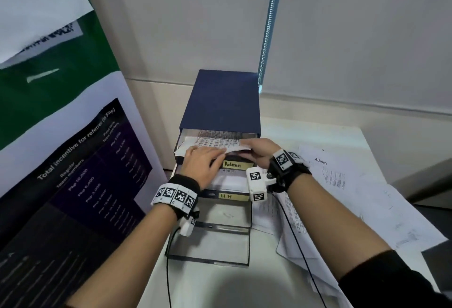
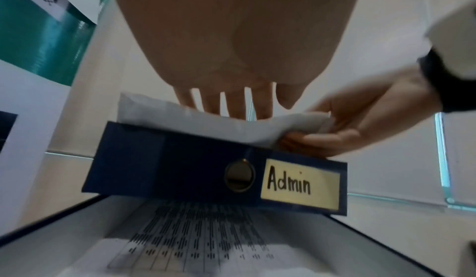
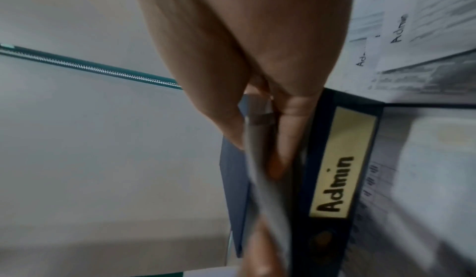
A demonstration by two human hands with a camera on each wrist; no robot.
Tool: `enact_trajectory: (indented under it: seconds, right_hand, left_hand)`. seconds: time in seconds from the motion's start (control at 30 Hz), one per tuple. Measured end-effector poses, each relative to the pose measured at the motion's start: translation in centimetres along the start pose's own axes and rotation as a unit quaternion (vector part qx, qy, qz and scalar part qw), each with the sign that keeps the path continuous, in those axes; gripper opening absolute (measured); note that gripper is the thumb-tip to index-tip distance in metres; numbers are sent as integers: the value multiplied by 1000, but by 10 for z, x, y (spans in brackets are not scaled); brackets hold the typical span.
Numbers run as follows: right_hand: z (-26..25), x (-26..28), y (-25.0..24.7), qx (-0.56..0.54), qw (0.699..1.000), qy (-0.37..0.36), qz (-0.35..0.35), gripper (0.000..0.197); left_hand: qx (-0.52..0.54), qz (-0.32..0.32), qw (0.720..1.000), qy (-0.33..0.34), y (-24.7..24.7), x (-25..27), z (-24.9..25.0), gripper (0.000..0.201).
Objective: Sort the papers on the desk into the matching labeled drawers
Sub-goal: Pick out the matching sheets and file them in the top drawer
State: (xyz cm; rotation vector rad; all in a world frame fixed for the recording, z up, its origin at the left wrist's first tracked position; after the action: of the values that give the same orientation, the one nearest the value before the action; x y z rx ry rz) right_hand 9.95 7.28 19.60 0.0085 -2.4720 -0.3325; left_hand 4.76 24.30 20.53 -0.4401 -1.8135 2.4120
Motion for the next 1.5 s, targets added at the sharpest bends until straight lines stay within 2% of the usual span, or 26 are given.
enact_trajectory:
  seconds: [0.07,0.13,0.2,0.27,0.33,0.43,0.5,0.57,0.63,0.7,0.73,0.8,0.9,0.97,1.03,1.1,1.2,1.3,1.37,1.47,1.5]
  right_hand:
    - [-6,8,3,-1,999,-2,-39,12]
    - [-10,14,-20,2,998,-41,-40,15]
    - [-3,17,-70,22,995,-92,17,22]
    - [22,13,-136,88,984,-99,116,28]
    - [57,7,-204,251,943,-47,214,39]
    - [123,-3,-280,443,845,113,276,86]
    - [153,-5,-306,498,798,164,297,108]
    - [165,-6,-314,526,777,154,309,119]
    - [168,-7,-320,515,785,136,316,121]
    - [168,-8,-324,501,800,126,306,119]
    - [167,-8,-325,499,804,120,300,114]
    - [165,-8,-330,496,819,84,277,94]
    - [161,-1,-348,416,872,25,256,79]
    - [149,18,-372,341,891,-10,300,69]
    - [140,41,-405,304,883,-30,357,51]
    - [138,61,-438,304,868,-19,393,31]
    - [151,79,-470,298,870,6,392,28]
    - [174,83,-484,250,902,13,353,39]
    - [181,83,-480,231,919,-2,319,35]
    - [178,81,-463,196,937,-51,283,12]
    - [172,80,-453,185,945,-69,261,12]
  left_hand:
    - [-38,-55,998,-12,18,-10,-2,56]
    - [-59,-73,995,-28,26,-19,-5,55]
    - [-86,-99,990,-42,29,-27,-5,60]
    - [-121,-133,982,-63,31,-35,-5,70]
    - [-139,-168,972,-91,36,-46,-6,77]
    - [-167,-200,959,-115,44,-55,0,79]
    - [-184,-162,963,-113,43,-58,13,64]
    - [-147,-71,981,-104,34,-59,36,43]
    - [-51,26,996,-67,23,-56,70,33]
    - [63,60,996,-12,20,-51,109,26]
    - [122,44,992,9,25,-48,128,23]
    - [222,-28,974,30,48,-42,159,20]
    - [292,-147,945,-8,110,-32,179,21]
    - [276,-217,934,-72,157,-22,178,26]
    - [233,-277,921,-145,198,-9,173,35]
    - [214,-311,902,-208,228,5,171,43]
    - [194,-329,892,-241,261,20,177,52]
    - [183,-311,897,-256,278,27,187,62]
    - [174,-290,898,-283,281,30,193,66]
    - [150,-193,922,-301,269,26,204,71]
    - [139,-151,934,-291,260,21,210,70]
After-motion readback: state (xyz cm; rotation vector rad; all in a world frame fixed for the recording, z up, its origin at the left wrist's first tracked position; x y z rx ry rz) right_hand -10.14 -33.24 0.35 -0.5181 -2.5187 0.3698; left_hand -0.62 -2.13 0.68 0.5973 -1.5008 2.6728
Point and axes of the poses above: each hand's wrist, its own x-axis away from the middle knuckle, its own y-axis out of the palm, z = x × y, the point moved 5 cm from there along -x, towards the middle knuckle, and after that the axes turned 8 degrees about -x, right-handed, at the moved point
